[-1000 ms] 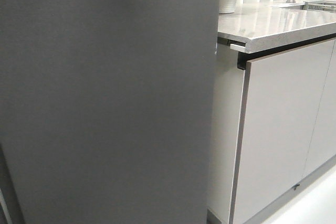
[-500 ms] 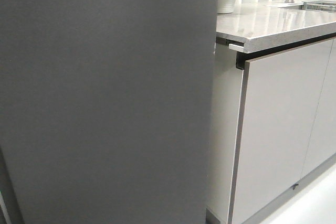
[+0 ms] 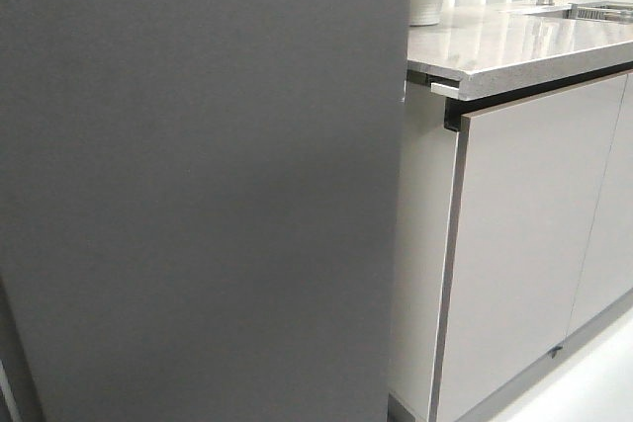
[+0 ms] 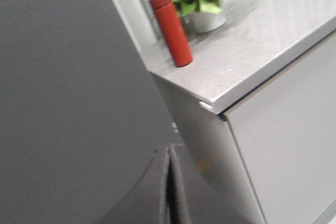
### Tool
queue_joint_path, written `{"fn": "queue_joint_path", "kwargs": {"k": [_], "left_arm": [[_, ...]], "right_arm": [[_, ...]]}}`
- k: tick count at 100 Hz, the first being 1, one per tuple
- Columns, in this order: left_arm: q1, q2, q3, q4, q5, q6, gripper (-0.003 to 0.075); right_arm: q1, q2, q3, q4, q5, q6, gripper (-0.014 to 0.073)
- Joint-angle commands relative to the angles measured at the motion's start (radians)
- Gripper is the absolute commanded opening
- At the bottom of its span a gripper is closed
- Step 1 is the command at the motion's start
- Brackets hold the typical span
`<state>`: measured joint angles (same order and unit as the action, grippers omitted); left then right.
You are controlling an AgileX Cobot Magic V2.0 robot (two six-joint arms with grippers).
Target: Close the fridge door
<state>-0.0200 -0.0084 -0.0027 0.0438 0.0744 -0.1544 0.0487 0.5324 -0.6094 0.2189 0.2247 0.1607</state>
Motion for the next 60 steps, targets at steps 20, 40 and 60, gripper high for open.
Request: {"fn": "queue_joint_path", "kwargs": {"k": [20, 40, 60], "left_arm": [[-0.002, -0.021, 0.040, -0.006, -0.083, -0.002, -0.0020], [-0.002, -0.021, 0.040, -0.006, -0.083, -0.002, -0.0020], [-0.002, -0.021, 0.040, -0.006, -0.083, -0.002, -0.0020]], "right_arm": [[-0.033, -0.316, 0.347, -0.068, -0.217, -0.011, -0.0071], [-0.033, -0.484, 0.536, -0.159, -0.219, -0.011, -0.0071], [-0.033, -0.561, 0.647, -0.251, -0.234, -0.011, -0.0071]]}}
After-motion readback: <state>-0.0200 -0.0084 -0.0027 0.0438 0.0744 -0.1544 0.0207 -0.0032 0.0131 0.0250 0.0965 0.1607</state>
